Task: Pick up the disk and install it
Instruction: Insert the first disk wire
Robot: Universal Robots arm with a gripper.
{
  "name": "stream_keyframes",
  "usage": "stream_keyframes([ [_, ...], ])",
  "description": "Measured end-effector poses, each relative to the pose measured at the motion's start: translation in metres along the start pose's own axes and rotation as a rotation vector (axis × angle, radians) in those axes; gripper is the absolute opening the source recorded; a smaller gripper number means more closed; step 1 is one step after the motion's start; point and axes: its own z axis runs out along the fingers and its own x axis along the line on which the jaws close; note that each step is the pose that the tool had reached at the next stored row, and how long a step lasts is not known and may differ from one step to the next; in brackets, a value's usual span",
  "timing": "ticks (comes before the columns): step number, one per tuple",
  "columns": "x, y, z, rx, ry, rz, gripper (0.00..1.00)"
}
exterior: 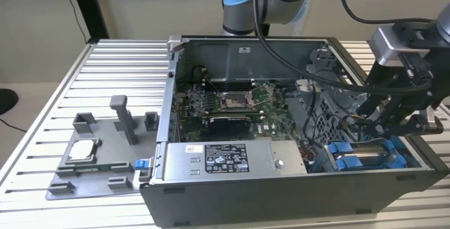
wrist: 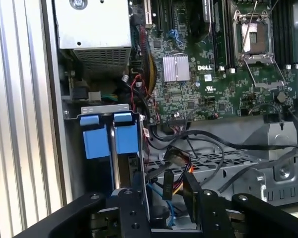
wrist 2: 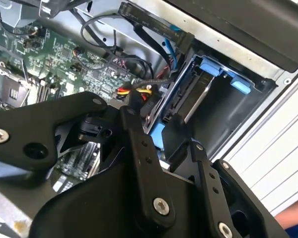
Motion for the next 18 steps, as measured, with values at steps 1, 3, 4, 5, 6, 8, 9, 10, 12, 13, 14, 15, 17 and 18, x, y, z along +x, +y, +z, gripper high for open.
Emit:
stream_keyframes([
  [1,0.0002,0.0,0.0012,0.0005,-0.004,0.005,1.0],
  [3,0.0001,-0.0001,0.0037,0.0008,-0.0122,0.01,1.0],
  [4,-0.0002,-0.0002,0.005,0.0007,-0.0161,0.012,1.0],
  [5,-0.0005,-0.0001,0.0061,0.0005,-0.0213,0.014,1.0],
  [6,-0.001,-0.0001,0.0066,-0.0001,-0.0265,0.014,1.0],
  [8,-0.0011,-0.0002,0.0067,-0.0001,-0.0272,0.014,1.0],
  [9,-0.0011,-0.0002,0.0067,-0.0004,-0.0273,0.014,1.0],
  [10,-0.0011,-0.0003,0.0066,-0.001,-0.0272,0.014,1.0],
  [12,-0.0013,-0.0002,0.0055,-0.0023,-0.0271,0.014,1.0],
  [13,-0.0016,-0.0002,0.0042,-0.0028,-0.027,0.015,1.0],
  [14,-0.0018,-0.0001,0.0028,-0.0031,-0.0268,0.015,1.0],
  [15,-0.0019,-0.0001,0.0026,-0.0031,-0.0269,0.015,1.0],
  [17,-0.0019,-0.0001,0.0027,-0.0031,-0.0269,0.015,1.0],
  [18,-0.0019,-0.0002,0.0029,-0.0023,-0.0269,0.014,1.0],
])
